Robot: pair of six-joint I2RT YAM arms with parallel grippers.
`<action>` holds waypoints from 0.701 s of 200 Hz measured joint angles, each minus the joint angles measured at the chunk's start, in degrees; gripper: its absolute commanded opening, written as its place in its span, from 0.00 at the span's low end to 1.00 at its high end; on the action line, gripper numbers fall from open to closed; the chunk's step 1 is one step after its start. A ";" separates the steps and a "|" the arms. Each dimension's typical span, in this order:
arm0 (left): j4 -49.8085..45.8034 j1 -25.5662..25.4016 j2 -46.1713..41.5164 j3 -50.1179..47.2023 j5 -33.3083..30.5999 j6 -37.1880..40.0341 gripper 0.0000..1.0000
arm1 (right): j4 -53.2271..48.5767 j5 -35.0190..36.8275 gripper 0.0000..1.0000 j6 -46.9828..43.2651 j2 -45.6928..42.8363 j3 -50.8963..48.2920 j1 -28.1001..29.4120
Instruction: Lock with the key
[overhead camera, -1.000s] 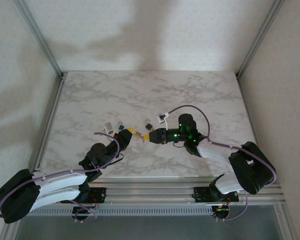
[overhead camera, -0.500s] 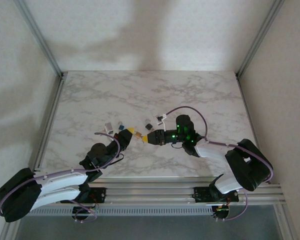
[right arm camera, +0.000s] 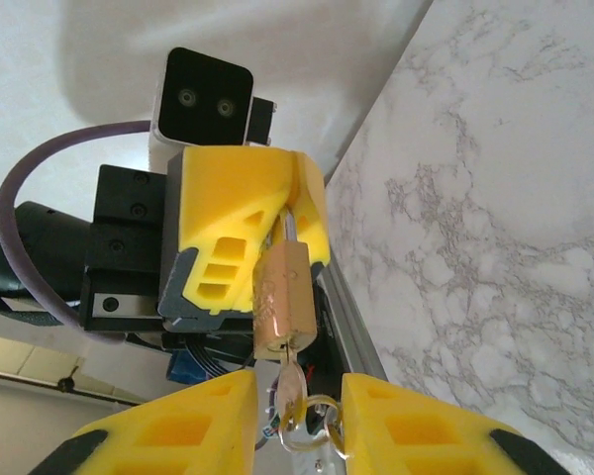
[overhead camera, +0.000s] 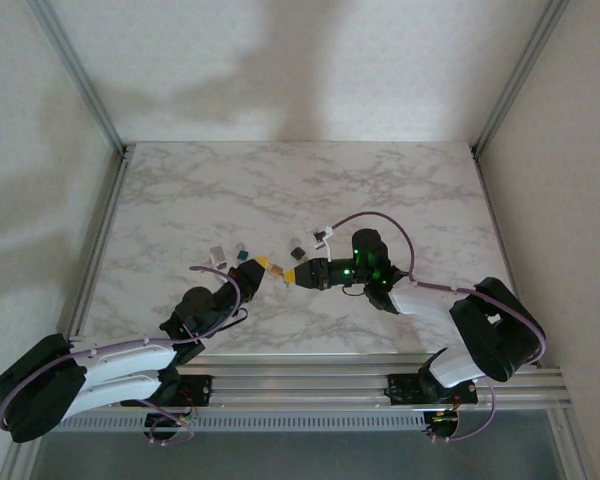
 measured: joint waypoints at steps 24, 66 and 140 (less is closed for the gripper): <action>0.24 0.00 0.09 -0.07 0.00 -0.20 0.00 | 0.92 0.02 0.26 0.48 0.79 0.28 0.07; 0.35 0.00 0.09 -0.07 -0.02 -0.20 0.00 | 1.25 -0.07 0.23 0.83 1.29 0.76 1.01; 0.33 0.00 0.09 -0.07 -0.04 -0.22 0.00 | 1.20 0.00 0.11 0.79 1.33 0.90 1.07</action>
